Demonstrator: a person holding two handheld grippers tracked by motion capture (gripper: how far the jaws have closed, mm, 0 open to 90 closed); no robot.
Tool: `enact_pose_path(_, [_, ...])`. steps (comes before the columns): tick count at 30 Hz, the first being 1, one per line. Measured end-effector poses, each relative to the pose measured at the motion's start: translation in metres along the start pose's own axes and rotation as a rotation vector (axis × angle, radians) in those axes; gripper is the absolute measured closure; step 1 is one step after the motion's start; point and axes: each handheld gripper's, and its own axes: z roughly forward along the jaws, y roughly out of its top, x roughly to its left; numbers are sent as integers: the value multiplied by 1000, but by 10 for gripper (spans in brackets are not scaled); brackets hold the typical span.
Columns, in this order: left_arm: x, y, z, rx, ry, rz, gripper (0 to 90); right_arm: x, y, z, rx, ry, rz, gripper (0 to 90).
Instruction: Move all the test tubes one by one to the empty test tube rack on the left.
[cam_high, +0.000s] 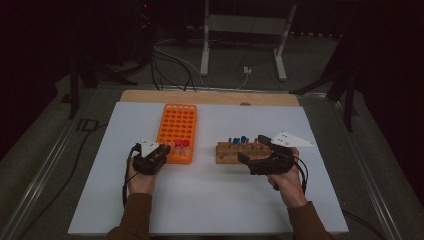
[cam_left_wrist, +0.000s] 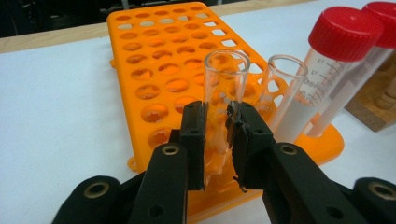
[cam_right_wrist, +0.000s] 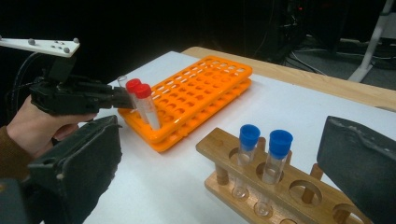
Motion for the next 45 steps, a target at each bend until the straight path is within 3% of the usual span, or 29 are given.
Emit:
enact_pose_path(5, [-1, -3, 3, 36, 5, 8, 769, 0, -1, 1, 4, -3, 0, 0])
enact_pose_path(10, [0, -3, 2, 34, -3, -2, 764, -2, -2, 2, 8, -4, 2, 0])
enact_pose_path(13, [2, -3, 2, 30, -17, -30, 747, -3, -3, 2, 10, -6, 5, 0])
enact_pose_path(17, [7, -4, -3, 30, -24, -57, 632, -6, -4, 3, 12, -16, 6, 0])
enact_pose_path(22, [12, -2, -13, -2, -45, -95, 554, -12, -5, 2, 5, -36, 22, 0])
enact_pose_path(28, [16, 2, -24, -58, -109, -160, 387, -22, -5, 0, -8, -71, 37, 35])
enact_pose_path(32, [17, 7, -30, -103, -141, -213, 262, -26, -6, 3, -3, -98, 16, 63])
enact_pose_path(39, [13, 18, -38, -145, -134, -210, 40, -31, -10, 14, 30, -150, -20, 199])
enact_pose_path(42, [10, 20, -40, -156, -137, -199, 4, -32, -14, 18, 31, -166, -55, 405])
enact_pose_path(45, [8, 22, -41, -168, -146, -197, 4, -35, -18, 25, 42, -170, -63, 505])
